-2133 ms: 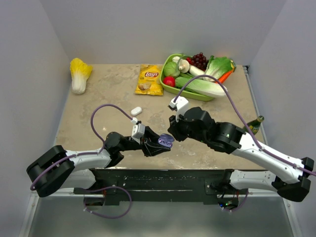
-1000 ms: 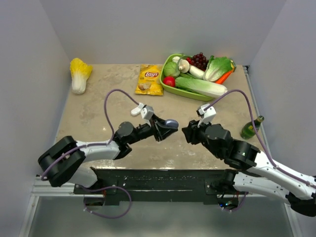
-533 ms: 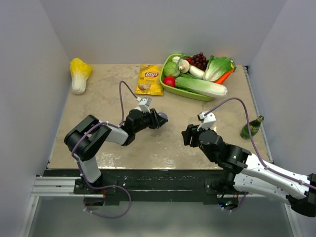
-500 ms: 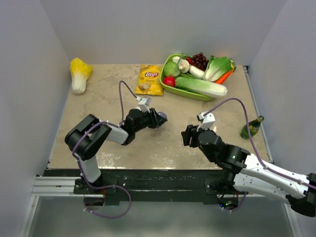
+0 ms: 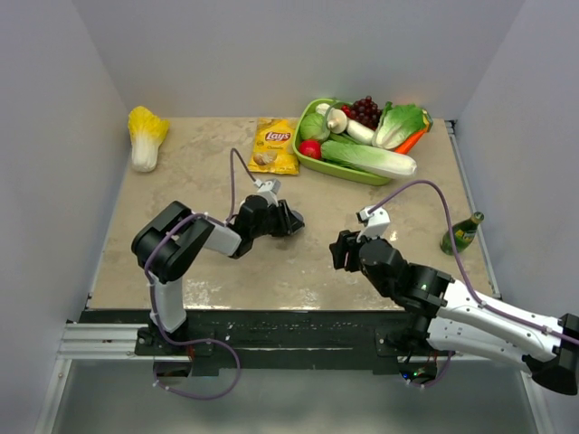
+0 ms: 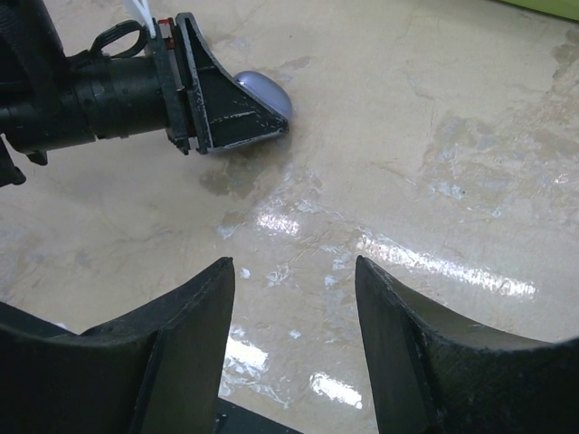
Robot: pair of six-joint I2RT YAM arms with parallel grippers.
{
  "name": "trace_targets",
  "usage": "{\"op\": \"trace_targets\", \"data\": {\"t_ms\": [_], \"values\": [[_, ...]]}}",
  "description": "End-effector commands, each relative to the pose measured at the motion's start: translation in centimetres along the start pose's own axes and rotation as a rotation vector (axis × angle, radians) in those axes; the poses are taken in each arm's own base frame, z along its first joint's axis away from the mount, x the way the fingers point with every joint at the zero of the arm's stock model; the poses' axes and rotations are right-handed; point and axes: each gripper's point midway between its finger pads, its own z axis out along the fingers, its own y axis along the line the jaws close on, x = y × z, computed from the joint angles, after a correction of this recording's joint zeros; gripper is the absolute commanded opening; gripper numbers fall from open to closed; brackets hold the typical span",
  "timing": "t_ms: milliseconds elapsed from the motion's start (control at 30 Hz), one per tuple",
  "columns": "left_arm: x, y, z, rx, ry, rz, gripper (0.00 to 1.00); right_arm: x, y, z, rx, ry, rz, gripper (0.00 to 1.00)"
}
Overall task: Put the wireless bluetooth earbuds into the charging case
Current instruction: Place the charging case at the center of the board, then reset both arms
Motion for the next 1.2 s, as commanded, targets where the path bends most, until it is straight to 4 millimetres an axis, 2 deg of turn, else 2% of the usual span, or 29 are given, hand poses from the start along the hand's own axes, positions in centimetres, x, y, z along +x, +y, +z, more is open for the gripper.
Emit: {"op": "trace_targets", "data": {"t_ms": [0, 67, 100, 167, 200, 333, 367, 433, 467, 500, 533, 567, 633, 667, 767, 900, 1067, 1167], "values": [[1.5, 1.8, 0.5, -0.079, 0.07, -0.013, 0.4, -1.2, 0.5, -0.5, -0.023, -0.03, 0.052, 0.59], [1.8, 2.4, 0.1, -0.116, 0.081, -0.005, 0.45, -1.1, 0.3, -0.6, -0.018, -0.026, 0.05, 0.59], [1.8, 2.8, -0.1, -0.135, 0.082, 0.002, 0.67, -1.2, 0.3, -0.8, -0.02, -0.029, 0.056, 0.59], [1.6, 3.2, -0.8, -0.175, 0.087, 0.022, 0.76, -1.3, 0.3, -0.8, -0.021, -0.028, 0.058, 0.59], [1.6, 3.5, -1.2, -0.195, 0.093, 0.027, 0.83, -1.2, 0.3, -0.8, -0.02, -0.026, 0.055, 0.59], [1.2, 4.4, -3.1, -0.26, 0.096, 0.044, 0.87, -1.1, 0.2, -0.8, -0.019, -0.024, 0.054, 0.59], [0.6, 3.9, -3.6, -0.257, 0.08, 0.051, 0.87, -1.2, 0.3, -0.9, -0.021, -0.025, 0.057, 0.59], [0.6, 4.8, -4.6, -0.307, 0.08, 0.05, 0.88, -1.2, 0.3, -0.9, -0.024, -0.026, 0.059, 0.59], [-0.1, 4.4, -5.2, -0.31, 0.059, 0.058, 0.88, -1.2, 0.3, -0.8, -0.022, -0.029, 0.062, 0.59], [0.3, 4.8, -6.0, -0.338, 0.076, 0.058, 0.88, -1.2, 0.3, -0.9, -0.024, -0.029, 0.062, 0.59], [-0.6, 5.5, -6.6, -0.393, 0.039, 0.065, 0.89, -1.1, 0.3, -0.8, -0.025, -0.03, 0.063, 0.59], [-1.5, 5.1, -7.4, -0.402, 0.007, 0.071, 0.9, -1.1, 0.3, -0.8, -0.025, -0.033, 0.064, 0.59], [-2.5, 5.9, -8.8, -0.48, -0.028, 0.087, 0.91, -1.1, 0.3, -0.7, -0.026, -0.035, 0.064, 0.59], [-3.7, 5.2, -9.7, -0.479, -0.074, 0.088, 0.93, -1.2, 0.3, -0.7, -0.028, -0.042, 0.063, 0.59], [-5.4, 4.0, -11.6, -0.451, -0.182, 0.059, 1.0, -1.2, 0.4, -0.7, -0.033, -0.05, 0.063, 0.59], [-7.2, 1.6, -13.4, -0.329, -0.323, 0.025, 1.0, -0.9, 0.3, -0.4, -0.03, -0.042, 0.051, 0.59], [-8.0, 1.7, -15.8, -0.329, -0.445, -0.114, 1.0, 0.1, 0.1, 0.1, -0.017, -0.025, 0.036, 0.59], [-7.9, 1.7, -16.1, -0.332, -0.451, -0.157, 0.99, 0.1, 0.2, 0.3, -0.015, -0.024, 0.035, 0.59]]}}
